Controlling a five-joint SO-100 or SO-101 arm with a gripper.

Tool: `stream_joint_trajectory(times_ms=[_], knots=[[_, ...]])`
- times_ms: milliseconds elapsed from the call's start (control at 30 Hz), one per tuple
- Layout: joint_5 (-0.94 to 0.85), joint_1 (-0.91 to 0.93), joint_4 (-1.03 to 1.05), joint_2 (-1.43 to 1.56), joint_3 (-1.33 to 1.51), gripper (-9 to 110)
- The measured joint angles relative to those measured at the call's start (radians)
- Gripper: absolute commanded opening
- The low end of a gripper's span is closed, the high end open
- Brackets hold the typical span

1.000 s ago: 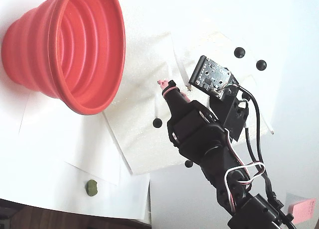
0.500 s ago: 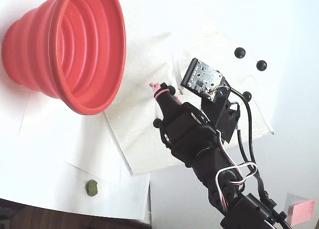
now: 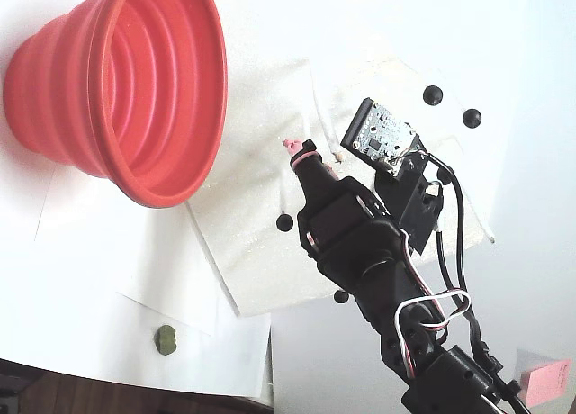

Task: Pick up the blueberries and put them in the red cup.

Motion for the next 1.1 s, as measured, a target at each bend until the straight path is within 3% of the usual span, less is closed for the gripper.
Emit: stream_joint_trajectory(times_ms=[1100], knots=[[-0.011,-0.046,0.000,0.031,0.094,11]])
